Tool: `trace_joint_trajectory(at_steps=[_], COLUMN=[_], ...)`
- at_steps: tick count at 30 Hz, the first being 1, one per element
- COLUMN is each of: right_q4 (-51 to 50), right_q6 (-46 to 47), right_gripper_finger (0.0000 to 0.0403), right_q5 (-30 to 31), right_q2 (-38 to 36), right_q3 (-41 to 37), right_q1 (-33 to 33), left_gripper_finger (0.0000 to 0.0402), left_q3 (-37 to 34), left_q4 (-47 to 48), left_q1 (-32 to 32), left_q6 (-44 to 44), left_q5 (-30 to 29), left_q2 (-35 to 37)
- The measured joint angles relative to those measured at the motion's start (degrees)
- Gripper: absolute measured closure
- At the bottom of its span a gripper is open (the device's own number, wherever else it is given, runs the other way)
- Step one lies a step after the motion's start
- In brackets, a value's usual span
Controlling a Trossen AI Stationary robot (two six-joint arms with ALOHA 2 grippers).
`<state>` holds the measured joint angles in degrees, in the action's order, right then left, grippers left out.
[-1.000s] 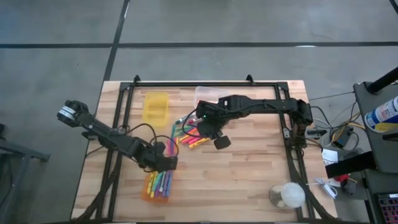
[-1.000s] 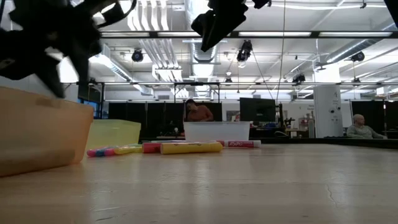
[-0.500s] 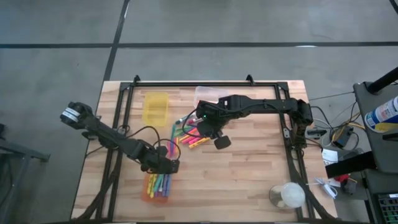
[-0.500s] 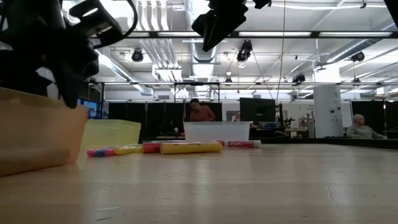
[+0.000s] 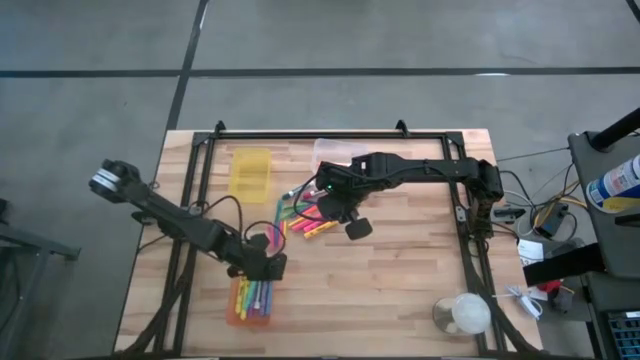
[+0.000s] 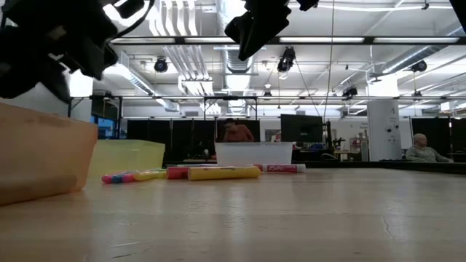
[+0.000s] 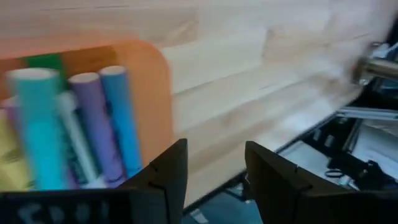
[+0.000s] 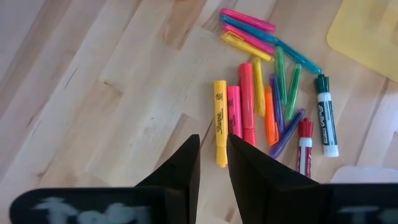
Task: Pick & Place Markers
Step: Put the green marker from the orange bin into the transparent bin
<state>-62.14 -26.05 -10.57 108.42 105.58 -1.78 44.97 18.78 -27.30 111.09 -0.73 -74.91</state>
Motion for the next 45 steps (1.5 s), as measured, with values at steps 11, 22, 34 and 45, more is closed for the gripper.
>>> trace_joint_trajectory(at_steps=[11,22,34,45], right_q4=[0.2,0.5,0.8,1.2], right_q6=[-1.4,-1.4,-1.1,-1.0], right_gripper_finger=[0.0324,0.0334,0.0334,0.0337], right_q5=[0.0,0.0,0.0,0.0], right_q2=[0.0,0.0,0.0,0.0], right_q3=[0.0,0.0,-0.1,-0.4], right_q1=[0.0,0.0,0.0,0.0], left_gripper_finger=[0.0248,0.0248,0.0248,0.0248], left_q3=[-0.3,-0.8,-4.0,-4.2], left_q4=[5.7,11.2,10.7,10.7], left_q1=[-0.6,-0.2,0.4,0.5], left_q6=[-1.5,-0.4,3.5,2.2], left_q5=[3.1,2.2,-2.8,-2.6], left_q2=[-0.1,-0.7,-1.0,-3.7])
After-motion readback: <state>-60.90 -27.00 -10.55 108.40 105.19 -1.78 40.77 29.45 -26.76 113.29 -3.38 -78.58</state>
